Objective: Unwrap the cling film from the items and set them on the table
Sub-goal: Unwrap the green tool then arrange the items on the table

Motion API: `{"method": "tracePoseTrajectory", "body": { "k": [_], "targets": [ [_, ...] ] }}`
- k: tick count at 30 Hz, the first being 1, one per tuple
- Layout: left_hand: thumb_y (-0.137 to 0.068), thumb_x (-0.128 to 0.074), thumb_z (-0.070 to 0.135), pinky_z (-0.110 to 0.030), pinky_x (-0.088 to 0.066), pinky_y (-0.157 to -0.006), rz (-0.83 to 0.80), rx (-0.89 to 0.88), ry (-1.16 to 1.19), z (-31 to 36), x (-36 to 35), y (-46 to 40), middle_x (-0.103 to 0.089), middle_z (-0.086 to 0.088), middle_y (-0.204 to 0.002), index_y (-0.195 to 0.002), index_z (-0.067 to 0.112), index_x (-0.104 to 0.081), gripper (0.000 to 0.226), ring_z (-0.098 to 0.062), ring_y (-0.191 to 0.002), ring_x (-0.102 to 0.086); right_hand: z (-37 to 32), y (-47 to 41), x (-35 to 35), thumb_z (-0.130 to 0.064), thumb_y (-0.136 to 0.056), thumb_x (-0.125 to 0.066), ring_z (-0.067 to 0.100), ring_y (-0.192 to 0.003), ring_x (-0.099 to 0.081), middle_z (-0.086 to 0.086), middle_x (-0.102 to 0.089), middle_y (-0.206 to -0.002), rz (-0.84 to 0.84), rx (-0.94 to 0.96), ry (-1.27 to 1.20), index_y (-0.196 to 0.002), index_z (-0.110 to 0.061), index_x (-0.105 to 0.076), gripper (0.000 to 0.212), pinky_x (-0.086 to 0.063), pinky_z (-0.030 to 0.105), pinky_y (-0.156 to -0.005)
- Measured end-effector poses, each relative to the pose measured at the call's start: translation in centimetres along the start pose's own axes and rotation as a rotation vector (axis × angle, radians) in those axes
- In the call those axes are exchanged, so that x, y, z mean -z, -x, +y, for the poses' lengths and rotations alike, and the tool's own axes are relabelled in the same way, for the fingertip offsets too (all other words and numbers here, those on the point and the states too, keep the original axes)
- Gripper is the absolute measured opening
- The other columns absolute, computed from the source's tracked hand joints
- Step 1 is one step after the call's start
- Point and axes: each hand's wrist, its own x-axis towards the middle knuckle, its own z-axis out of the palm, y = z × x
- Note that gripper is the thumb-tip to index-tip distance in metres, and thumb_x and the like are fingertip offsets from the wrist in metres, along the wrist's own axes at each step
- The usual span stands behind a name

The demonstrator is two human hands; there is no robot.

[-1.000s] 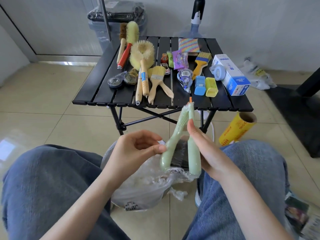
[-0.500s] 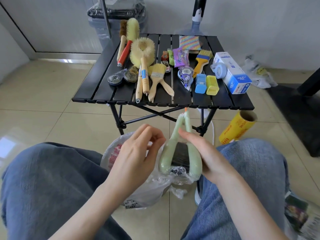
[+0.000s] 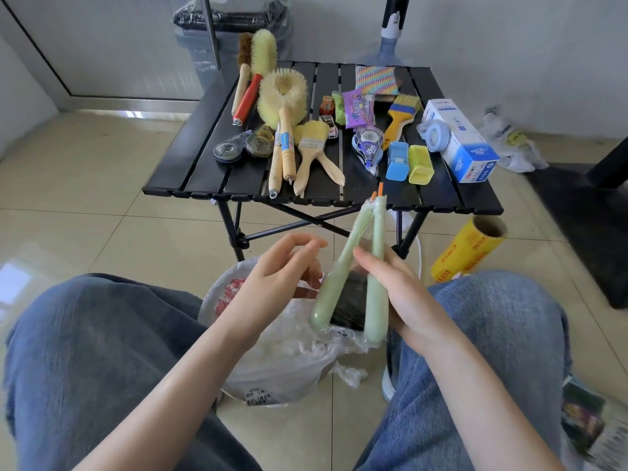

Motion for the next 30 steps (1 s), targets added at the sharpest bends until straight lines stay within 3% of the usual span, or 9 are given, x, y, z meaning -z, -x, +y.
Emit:
{"method": "tracePoseTrajectory", "body": {
  "k": [2, 5, 10, 15, 18, 22, 26, 28, 30],
  "targets": [
    [-0.083, -0.062, 0.039, -0.028, -0.053, -0.07, -0.043, -0.037, -0.077, -0.1, 0.2, -0.3, -0.055, 0.0, -0.07, -0.104, 0.017, -0.061, 0.031, -0.013, -0.071, -0.057, 0.0, -0.2, -0.1, -0.037, -0.092, -0.057, 0.009, -0.11, -0.061, -0.004, -0.068, -0.113, -0.01, 0.008, 0.036, -0.112, -0.034, -0.061, 0.02, -0.04, 0.041, -0.107],
    [-0.072, -0.072, 0.041, -0.035, -0.053, -0.074, -0.055, -0.029, -0.12, -0.2, 0.5, -0.9, -0.057, -0.004, -0.069, -0.09, 0.015, -0.067, 0.033, -0.019, -0.071, -0.057, 0.2, -0.5, -0.2, -0.042, -0.091, -0.058, 0.009, -0.113, -0.058, -0.006, -0.067, -0.114, -0.009, -0.004, 0.082, -0.115, -0.034, -0.059, 0.025, -0.038, 0.043, -0.108],
    [-0.078, -0.074, 0.028, -0.025, -0.056, -0.067, 0.025, 0.017, -0.152, -0.6, 1.1, -1.7, -0.064, -0.006, -0.067, -0.079, 0.008, -0.072, 0.02, -0.01, -0.059, -0.06, 0.1, -1.2, -0.1, -0.048, -0.086, -0.063, 0.013, -0.116, -0.057, -0.005, -0.066, -0.117, -0.007, -0.039, 0.117, -0.118, -0.032, -0.059, 0.036, -0.038, 0.045, -0.108],
    [-0.085, -0.07, 0.027, -0.017, -0.049, -0.061, 0.188, -0.241, -0.601, -1.3, 0.6, -2.3, -0.065, 0.007, -0.066, -0.075, 0.016, -0.064, 0.016, -0.005, -0.057, -0.062, 0.0, -2.0, -0.5, -0.046, -0.089, -0.06, 0.018, -0.114, -0.057, -0.001, -0.064, -0.114, 0.03, -0.08, 0.126, -0.12, -0.027, -0.057, 0.036, -0.038, 0.047, -0.107],
    [-0.092, -0.061, 0.024, -0.026, -0.047, -0.061, 0.255, -0.415, -0.763, -1.8, 0.3, -2.5, -0.059, 0.007, -0.079, -0.082, 0.012, -0.056, 0.017, -0.009, -0.06, -0.06, 0.0, -2.3, -0.7, -0.051, -0.086, -0.061, 0.021, -0.115, -0.056, 0.0, -0.064, -0.116, 0.037, -0.087, 0.111, -0.12, -0.026, -0.057, 0.042, -0.038, 0.048, -0.107],
    [-0.099, -0.047, 0.014, -0.023, -0.05, -0.059, 0.322, -0.329, -0.524, -2.0, 0.1, -2.8, -0.061, 0.003, -0.076, -0.086, 0.007, -0.048, 0.015, -0.004, -0.058, -0.059, -0.1, -2.3, -0.7, -0.068, -0.061, -0.069, 0.026, -0.116, -0.058, 0.002, -0.065, -0.122, -0.004, -0.116, 0.027, -0.121, -0.028, -0.061, 0.073, -0.041, 0.051, -0.105],
    [-0.1, -0.045, 0.011, -0.017, -0.05, -0.052, 0.315, 0.032, 0.026, -1.4, 0.4, -3.2, -0.057, -0.004, -0.073, -0.093, 0.006, -0.048, 0.01, -0.005, -0.053, -0.054, -0.4, -1.7, -0.6, -0.049, -0.086, -0.063, 0.014, -0.12, -0.054, -0.007, -0.061, -0.123, -0.046, -0.039, 0.029, -0.117, -0.036, -0.057, 0.035, -0.036, 0.047, -0.109],
    [-0.101, -0.046, 0.014, -0.019, -0.052, -0.055, 0.238, 0.109, 0.077, -1.2, 0.8, -3.0, -0.055, -0.004, -0.074, -0.103, 0.006, -0.049, 0.009, -0.008, -0.056, -0.054, -0.4, -1.5, -0.6, -0.041, -0.092, -0.057, 0.005, -0.117, -0.051, -0.012, -0.059, -0.12, -0.06, -0.02, 0.038, -0.114, -0.039, -0.055, 0.023, -0.034, 0.042, -0.111],
    [-0.102, -0.044, 0.025, -0.021, -0.053, -0.059, 0.139, 0.13, 0.072, -1.1, 1.0, -2.7, -0.055, -0.003, -0.075, -0.11, 0.008, -0.052, 0.02, -0.01, -0.061, -0.055, -0.4, -1.4, -0.7, -0.039, -0.093, -0.056, 0.002, -0.115, -0.051, -0.014, -0.059, -0.12, -0.058, -0.01, 0.054, -0.121, -0.037, -0.052, 0.028, -0.034, 0.041, -0.111]
  ]
}}
